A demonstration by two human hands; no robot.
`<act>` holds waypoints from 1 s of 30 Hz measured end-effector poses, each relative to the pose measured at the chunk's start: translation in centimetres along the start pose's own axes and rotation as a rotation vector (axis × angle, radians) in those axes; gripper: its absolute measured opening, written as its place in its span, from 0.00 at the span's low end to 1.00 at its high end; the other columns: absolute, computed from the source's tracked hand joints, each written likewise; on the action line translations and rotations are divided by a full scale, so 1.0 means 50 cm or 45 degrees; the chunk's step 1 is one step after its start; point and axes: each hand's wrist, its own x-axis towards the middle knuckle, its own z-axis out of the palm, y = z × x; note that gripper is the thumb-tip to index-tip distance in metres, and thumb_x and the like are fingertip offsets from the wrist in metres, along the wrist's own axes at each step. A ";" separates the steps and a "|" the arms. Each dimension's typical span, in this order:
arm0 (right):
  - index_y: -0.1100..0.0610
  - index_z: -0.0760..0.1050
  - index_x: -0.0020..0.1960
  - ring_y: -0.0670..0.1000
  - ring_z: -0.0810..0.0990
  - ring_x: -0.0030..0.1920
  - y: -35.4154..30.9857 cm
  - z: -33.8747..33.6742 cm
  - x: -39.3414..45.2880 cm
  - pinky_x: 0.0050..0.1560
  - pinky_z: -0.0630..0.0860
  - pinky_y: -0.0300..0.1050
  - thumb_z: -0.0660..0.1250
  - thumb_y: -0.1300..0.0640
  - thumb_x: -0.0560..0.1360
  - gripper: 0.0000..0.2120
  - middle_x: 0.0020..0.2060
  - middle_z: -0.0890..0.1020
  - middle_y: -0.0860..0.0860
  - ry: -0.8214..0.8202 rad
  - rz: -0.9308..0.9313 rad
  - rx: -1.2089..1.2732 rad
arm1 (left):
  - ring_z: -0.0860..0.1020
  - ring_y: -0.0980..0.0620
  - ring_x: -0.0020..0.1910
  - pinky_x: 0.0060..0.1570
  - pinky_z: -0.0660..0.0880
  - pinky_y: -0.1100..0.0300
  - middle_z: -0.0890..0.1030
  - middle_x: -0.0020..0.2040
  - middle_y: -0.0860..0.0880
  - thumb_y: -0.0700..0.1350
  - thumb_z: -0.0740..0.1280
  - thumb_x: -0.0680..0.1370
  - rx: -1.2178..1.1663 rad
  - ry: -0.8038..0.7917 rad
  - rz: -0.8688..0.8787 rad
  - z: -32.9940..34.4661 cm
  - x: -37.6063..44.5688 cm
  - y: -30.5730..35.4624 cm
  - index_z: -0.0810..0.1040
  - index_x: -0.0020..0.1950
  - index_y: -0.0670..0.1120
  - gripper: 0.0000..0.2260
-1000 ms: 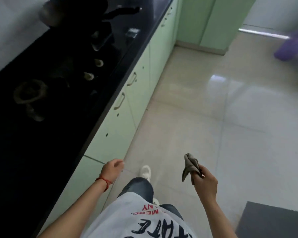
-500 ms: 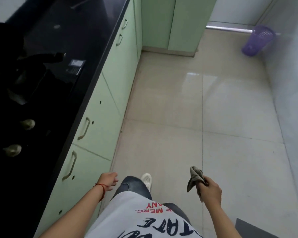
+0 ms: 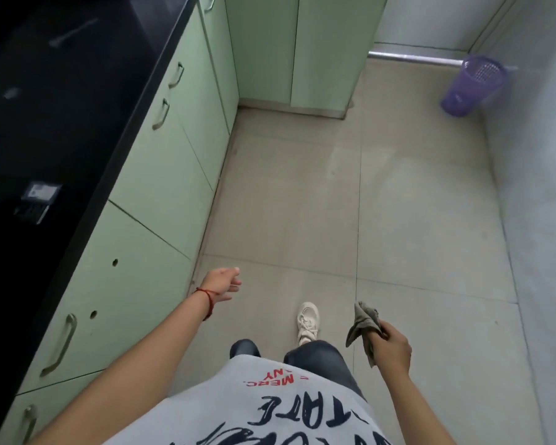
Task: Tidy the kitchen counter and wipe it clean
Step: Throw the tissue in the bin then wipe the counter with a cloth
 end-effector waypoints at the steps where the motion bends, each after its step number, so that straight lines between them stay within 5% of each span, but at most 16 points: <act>1: 0.53 0.78 0.44 0.50 0.73 0.33 -0.026 -0.010 0.036 0.31 0.68 0.38 0.64 0.62 0.73 0.06 0.31 0.78 0.52 -0.026 -0.022 -0.012 | 0.73 0.53 0.35 0.43 0.69 0.58 0.75 0.36 0.49 0.45 0.60 0.78 -0.032 0.029 -0.020 0.011 0.009 0.015 0.71 0.38 0.48 0.09; 16: 0.56 0.80 0.52 0.55 0.77 0.38 -0.452 0.077 0.492 0.34 0.68 0.39 0.66 0.61 0.72 0.10 0.36 0.82 0.58 -0.283 -0.268 -0.305 | 0.70 0.51 0.32 0.35 0.64 0.62 0.72 0.35 0.47 0.43 0.58 0.79 -0.424 0.360 -0.330 -0.001 0.180 0.169 0.70 0.41 0.45 0.07; 25: 0.57 0.81 0.48 0.54 0.74 0.33 -0.769 0.207 0.701 0.30 0.68 0.38 0.65 0.62 0.72 0.07 0.32 0.79 0.58 -0.267 -0.366 -0.368 | 0.67 0.52 0.30 0.33 0.61 0.64 0.71 0.33 0.48 0.42 0.58 0.79 -0.470 0.324 -0.267 -0.079 0.383 0.517 0.68 0.35 0.47 0.12; 30: 0.56 0.79 0.40 0.55 0.73 0.32 -0.941 0.295 0.780 0.31 0.67 0.44 0.64 0.64 0.71 0.06 0.30 0.78 0.59 -0.327 -0.451 -0.391 | 0.71 0.54 0.32 0.32 0.66 0.63 0.75 0.36 0.48 0.44 0.60 0.78 -0.411 0.360 -0.050 -0.149 0.467 0.733 0.73 0.45 0.45 0.05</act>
